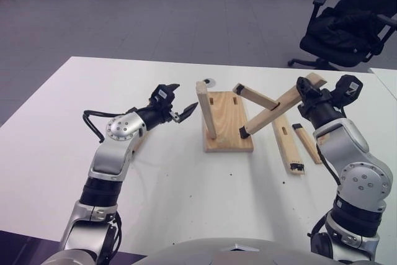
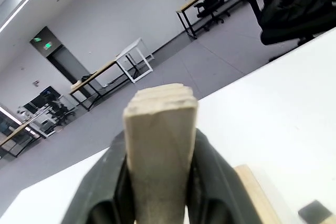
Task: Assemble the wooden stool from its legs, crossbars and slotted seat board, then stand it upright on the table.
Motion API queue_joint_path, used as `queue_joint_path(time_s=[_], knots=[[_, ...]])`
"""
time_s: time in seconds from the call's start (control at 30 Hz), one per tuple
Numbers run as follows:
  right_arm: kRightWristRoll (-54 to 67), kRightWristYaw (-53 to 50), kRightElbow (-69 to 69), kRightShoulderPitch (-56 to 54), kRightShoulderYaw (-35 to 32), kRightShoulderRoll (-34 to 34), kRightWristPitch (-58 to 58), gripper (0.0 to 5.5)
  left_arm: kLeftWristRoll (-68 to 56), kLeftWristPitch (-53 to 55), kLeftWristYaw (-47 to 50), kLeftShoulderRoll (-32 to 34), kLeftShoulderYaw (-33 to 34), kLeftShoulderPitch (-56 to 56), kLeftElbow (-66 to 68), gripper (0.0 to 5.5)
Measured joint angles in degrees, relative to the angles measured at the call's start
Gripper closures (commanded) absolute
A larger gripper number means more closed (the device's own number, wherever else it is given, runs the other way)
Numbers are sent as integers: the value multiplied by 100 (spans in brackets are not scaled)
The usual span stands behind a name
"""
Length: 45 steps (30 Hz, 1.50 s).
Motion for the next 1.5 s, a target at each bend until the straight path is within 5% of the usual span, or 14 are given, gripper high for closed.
queue_joint_path(time_s=[0.27, 0.5, 0.97, 1.13, 1.5], knots=[[-1107, 23, -431, 305, 744, 358, -408, 449, -353, 761, 234, -49, 188, -166, -857, 126], [-2217, 348, -608, 495, 1819, -25, -285, 446, -437, 1221, 707, -11, 320, -287, -1104, 126], [-2717, 866, -371, 600, 1762, 335, -581, 446, -700, 2153, 994, -39, 102, -1225, -2162, 126], [-2904, 983, -332, 631, 1769, 441, -606, 446, 1, 1466, 902, 327, -600, -1201, -1580, 126], [-2946, 1341, -276, 738, 1599, 440, -689, 446, 405, 333, 914, 502, -969, -1148, -1168, 126]])
